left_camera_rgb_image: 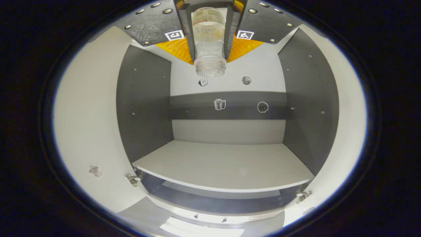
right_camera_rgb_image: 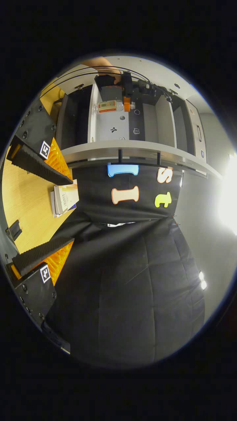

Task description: Grasp the bottle in the cabinet with the left hand and place it on the coaster, then close the right door with the right hand and the left door with the left hand.

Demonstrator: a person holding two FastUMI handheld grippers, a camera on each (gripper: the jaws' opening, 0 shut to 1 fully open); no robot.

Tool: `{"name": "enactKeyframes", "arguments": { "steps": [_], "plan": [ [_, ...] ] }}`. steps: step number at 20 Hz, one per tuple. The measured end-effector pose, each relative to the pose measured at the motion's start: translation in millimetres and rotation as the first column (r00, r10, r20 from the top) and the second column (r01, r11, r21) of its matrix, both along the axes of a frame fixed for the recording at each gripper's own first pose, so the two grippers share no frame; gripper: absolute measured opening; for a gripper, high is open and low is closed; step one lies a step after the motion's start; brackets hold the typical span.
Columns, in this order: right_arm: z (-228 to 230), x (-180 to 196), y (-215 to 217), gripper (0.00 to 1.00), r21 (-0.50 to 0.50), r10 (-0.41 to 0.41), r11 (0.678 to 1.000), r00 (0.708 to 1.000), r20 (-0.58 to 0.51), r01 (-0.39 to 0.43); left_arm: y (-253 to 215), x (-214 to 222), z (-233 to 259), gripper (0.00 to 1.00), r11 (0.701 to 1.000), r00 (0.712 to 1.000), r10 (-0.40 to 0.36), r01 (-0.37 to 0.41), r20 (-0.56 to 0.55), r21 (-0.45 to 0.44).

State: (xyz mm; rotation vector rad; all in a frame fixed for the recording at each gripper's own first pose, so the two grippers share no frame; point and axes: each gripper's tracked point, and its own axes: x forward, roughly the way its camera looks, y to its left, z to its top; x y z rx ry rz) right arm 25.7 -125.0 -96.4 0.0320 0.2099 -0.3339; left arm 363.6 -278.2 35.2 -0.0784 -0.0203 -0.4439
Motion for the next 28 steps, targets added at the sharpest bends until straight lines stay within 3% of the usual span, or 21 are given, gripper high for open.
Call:
{"name": "enactKeyframes", "arguments": {
  "steps": [15, 28],
  "plan": [
    [2.6, -52.9, -17.6, 0.97, 0.012, 0.09, 0.996, 0.996, 0.005, -0.09, 20.4, -122.8, -37.2, 0.42, 0.999, 1.0, 0.025, -0.025, -0.012, -0.031],
    [-2.6, -68.6, 8.5, 1.0, 0.025, 0.163, 0.986, 0.987, 0.016, -0.163, 17.7, -211.0, -134.7, 0.43, 0.998, 0.994, -0.032, 0.026, -0.103, -0.053]
  ]
}}
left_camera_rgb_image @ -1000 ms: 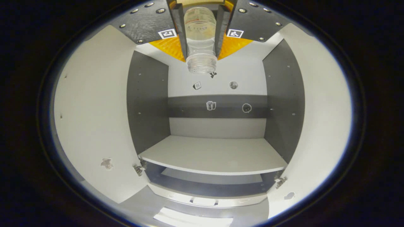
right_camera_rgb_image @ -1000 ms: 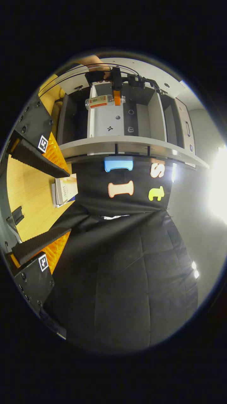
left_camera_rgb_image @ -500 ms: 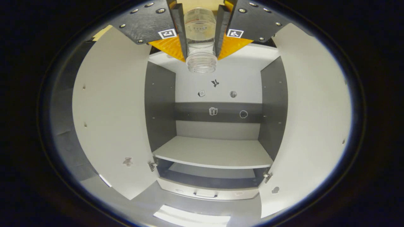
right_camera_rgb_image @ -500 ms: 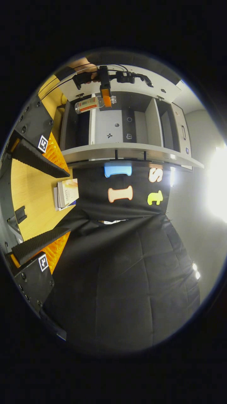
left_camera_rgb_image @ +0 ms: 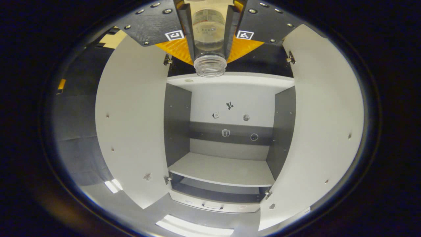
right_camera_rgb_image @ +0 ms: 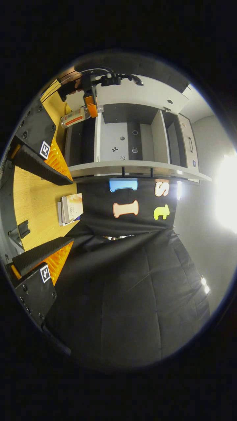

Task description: Grasp the bottle in the cabinet with the left hand and place it on the coaster, then close the right door with the right hand and the left door with the left hand.

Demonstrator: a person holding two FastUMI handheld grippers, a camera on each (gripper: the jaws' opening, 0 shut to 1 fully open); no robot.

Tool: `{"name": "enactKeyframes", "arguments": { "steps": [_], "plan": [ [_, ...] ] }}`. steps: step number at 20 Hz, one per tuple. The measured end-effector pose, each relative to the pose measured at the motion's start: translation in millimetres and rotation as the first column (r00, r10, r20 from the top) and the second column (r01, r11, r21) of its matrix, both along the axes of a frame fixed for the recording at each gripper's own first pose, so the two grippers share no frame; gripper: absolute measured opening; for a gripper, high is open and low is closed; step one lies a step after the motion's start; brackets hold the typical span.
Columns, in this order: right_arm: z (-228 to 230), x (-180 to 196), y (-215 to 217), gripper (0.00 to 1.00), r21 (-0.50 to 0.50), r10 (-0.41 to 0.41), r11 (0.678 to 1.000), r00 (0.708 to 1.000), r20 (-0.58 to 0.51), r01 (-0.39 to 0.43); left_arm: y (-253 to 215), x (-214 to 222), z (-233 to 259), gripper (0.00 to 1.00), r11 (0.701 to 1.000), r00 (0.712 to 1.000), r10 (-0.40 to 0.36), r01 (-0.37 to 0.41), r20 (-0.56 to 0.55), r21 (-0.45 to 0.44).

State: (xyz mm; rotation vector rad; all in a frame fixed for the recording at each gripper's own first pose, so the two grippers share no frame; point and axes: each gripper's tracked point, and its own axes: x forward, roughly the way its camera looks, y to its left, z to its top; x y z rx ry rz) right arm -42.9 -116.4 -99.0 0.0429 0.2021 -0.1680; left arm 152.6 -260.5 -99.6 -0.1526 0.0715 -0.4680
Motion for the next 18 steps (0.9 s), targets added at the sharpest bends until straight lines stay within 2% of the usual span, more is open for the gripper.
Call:
{"name": "enactKeyframes", "arguments": {
  "steps": [11, 18],
  "plan": [
    [-10.6, -3.5, 13.6, 1.0, -0.037, 0.035, 0.999, 0.999, -0.039, -0.037, -29.0, -45.8, -100.1, 0.42, 0.997, 0.994, -0.07, 0.072, -0.085, 0.021],
    [-22.7, -1.7, 16.0, 1.0, -0.056, 0.032, 0.998, 0.996, -0.08, -0.037, -42.8, -59.1, -162.9, 0.43, 0.995, 0.986, -0.077, 0.086, -0.146, 0.054]
  ]
}}
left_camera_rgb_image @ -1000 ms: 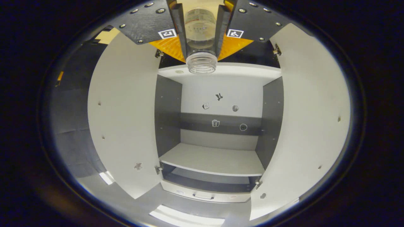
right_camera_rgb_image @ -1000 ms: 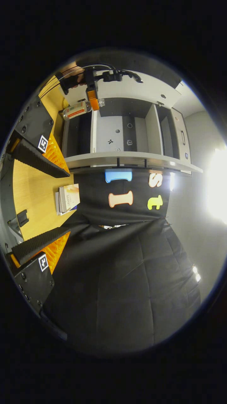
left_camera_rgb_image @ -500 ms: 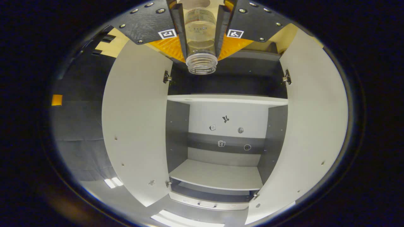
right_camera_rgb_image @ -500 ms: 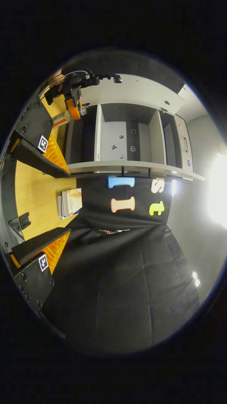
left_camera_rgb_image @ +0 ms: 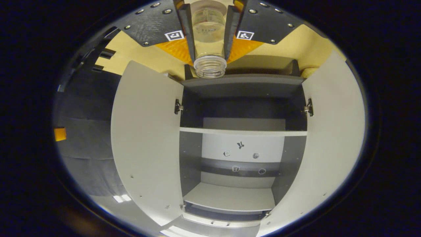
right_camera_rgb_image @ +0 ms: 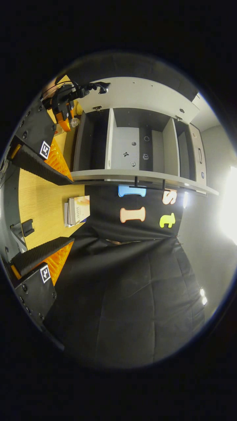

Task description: Grasp the bottle in the cabinet with the left hand and place it on the coaster, then close the right door with the right hand and the left door with the left hand.

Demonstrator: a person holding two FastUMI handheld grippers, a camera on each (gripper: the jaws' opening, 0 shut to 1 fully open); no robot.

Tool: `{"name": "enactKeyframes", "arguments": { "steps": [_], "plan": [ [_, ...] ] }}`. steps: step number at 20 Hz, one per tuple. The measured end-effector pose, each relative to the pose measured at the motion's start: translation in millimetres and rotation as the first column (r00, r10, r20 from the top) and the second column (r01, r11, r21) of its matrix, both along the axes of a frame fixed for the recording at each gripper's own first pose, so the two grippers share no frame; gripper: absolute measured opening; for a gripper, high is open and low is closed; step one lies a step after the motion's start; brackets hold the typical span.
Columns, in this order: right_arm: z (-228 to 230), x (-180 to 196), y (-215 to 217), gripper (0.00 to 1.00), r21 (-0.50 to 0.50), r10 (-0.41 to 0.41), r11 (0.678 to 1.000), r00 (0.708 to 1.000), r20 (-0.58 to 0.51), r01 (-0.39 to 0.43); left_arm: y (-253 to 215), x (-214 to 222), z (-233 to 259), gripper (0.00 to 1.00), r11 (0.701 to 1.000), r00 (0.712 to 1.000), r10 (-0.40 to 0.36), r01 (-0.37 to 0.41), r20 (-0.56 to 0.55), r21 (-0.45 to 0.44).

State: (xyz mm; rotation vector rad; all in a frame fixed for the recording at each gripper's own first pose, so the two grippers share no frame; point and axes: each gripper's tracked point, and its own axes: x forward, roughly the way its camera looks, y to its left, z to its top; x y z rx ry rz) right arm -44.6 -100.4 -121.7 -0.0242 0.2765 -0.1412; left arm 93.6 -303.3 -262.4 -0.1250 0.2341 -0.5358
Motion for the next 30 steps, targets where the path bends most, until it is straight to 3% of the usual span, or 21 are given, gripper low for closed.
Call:
{"name": "enactKeyframes", "arguments": {
  "steps": [1, 7, 12, 14, 15, 17, 25, 30],
  "plan": [
    [-0.4, 0.3, 0.7, 0.96, -0.002, 0.0, 1.0, 1.0, -0.002, 0.0, 0.6, -1.9, -8.5, 0.43, 1.0, 1.0, 0.005, -0.005, -0.003, 0.007],
    [-6.4, 3.6, 9.2, 1.0, -0.001, 0.01, 1.0, 1.0, -0.024, -0.01, 0.2, -1.1, -14.3, 0.43, 1.0, 0.998, 0.019, -0.02, 0.054, 0.015],
    [-6.6, 8.4, 17.1, 1.0, 0.009, 0.025, 1.0, 0.999, -0.031, -0.025, 5.9, -6.8, -18.1, 0.44, 0.998, 0.999, 0.046, -0.047, 0.024, 0.036],
    [-5.2, 10.1, 18.6, 1.0, 0.016, 0.031, 0.999, 0.999, -0.028, -0.03, 6.2, -10.8, -24.3, 0.53, 0.997, 0.999, 0.053, -0.053, -0.002, 0.059],
    [-4.4, 11.6, 18.9, 1.0, 0.02, 0.033, 0.999, 0.999, -0.025, -0.032, 7.6, -13.8, -23.5, 0.71, 0.996, 0.998, 0.057, -0.057, -0.008, 0.068],
    [-1.1, 12.2, 18.8, 1.0, 0.033, 0.033, 0.999, 0.999, -0.015, -0.033, 8.0, -17.0, -16.9, 0.77, 0.995, 0.998, 0.061, -0.061, -0.002, 0.078],
    [32.7, 27.6, 10.2, 1.0, 0.112, 0.023, 0.993, 0.997, 0.068, -0.03, 34.1, -31.5, 72.1, 0.77, 0.99, 0.99, 0.116, -0.121, 0.076, 0.066],
    [49.3, 49.0, 0.5, 1.0, 0.129, 0.032, 0.991, 0.997, 0.075, -0.041, 78.4, -37.2, 139.5, 0.78, 0.975, 0.974, 0.199, -0.208, 0.108, 0.079]
  ]
}}
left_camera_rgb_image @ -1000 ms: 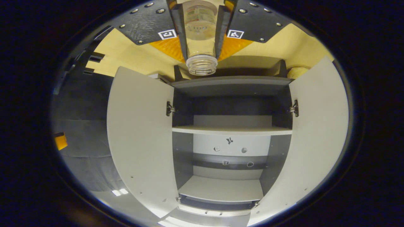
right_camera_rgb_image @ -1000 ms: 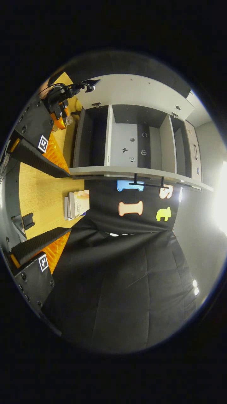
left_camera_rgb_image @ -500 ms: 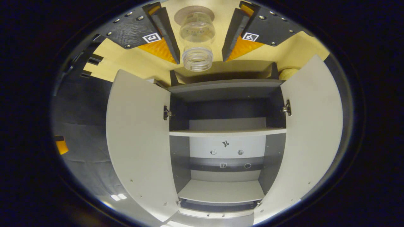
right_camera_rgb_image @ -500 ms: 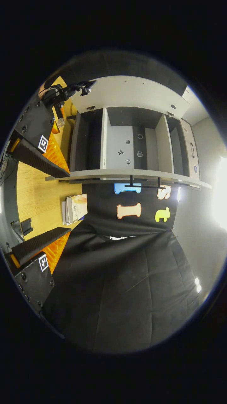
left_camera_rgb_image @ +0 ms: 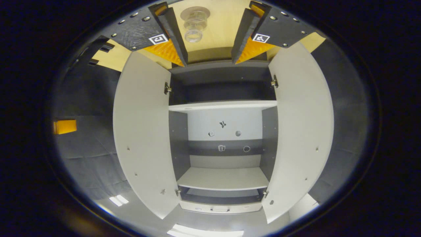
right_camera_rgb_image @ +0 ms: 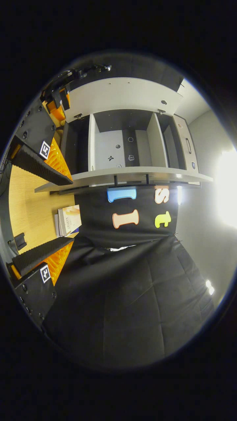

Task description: Grasp the bottle in the cabinet with the left hand and place it on the coaster, then close the right door with the right hand and the left door with the left hand.

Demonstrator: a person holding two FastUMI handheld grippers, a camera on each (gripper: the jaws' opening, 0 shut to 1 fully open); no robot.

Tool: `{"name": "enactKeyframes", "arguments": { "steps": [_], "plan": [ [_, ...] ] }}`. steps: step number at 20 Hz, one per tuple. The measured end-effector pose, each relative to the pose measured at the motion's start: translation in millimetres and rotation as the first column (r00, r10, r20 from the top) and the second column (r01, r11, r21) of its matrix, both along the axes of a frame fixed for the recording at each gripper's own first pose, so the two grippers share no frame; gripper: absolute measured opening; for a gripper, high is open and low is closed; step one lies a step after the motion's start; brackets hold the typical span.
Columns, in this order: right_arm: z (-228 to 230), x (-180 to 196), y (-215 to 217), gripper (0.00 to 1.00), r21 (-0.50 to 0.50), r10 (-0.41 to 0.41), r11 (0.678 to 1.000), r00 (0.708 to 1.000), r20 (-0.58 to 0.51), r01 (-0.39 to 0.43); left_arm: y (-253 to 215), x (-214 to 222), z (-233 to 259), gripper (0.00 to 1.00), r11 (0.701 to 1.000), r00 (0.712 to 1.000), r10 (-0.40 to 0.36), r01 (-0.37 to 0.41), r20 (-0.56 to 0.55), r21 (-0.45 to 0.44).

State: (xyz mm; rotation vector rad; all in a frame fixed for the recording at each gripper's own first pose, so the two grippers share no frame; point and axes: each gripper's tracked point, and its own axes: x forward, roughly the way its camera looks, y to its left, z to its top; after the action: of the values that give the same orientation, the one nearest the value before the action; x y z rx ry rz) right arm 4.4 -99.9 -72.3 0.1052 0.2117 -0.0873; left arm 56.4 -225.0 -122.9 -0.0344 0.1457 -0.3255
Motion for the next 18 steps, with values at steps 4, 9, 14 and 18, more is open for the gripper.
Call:
{"name": "enactKeyframes", "arguments": {
  "steps": [4, 9, 14, 18],
  "plan": [
    [21.9, 23.2, -6.7, 1.0, 0.005, -0.009, 1.0, 1.0, 0.028, 0.009, 42.1, -7.0, 36.9, 0.77, 0.997, 0.998, 0.069, -0.069, 0.005, 0.026],
    [51.2, 59.0, -24.9, 1.0, -0.026, -0.082, 0.996, 0.995, 0.058, 0.084, 97.2, -8.6, 61.4, 0.77, 0.986, 0.986, 0.164, -0.164, -0.001, 0.025],
    [73.8, 92.2, -36.2, 1.0, -0.018, -0.18, 0.983, 0.979, 0.093, 0.182, 158.4, -10.4, 70.7, 0.77, 0.971, 0.972, 0.234, -0.234, 0.008, 0.048],
    [83.9, 114.4, -42.8, 1.0, 0.018, -0.253, 0.967, 0.962, 0.103, 0.253, 204.3, -6.0, 78.2, 0.77, 0.954, 0.956, 0.292, -0.293, 0.023, 0.057]
  ]
}}
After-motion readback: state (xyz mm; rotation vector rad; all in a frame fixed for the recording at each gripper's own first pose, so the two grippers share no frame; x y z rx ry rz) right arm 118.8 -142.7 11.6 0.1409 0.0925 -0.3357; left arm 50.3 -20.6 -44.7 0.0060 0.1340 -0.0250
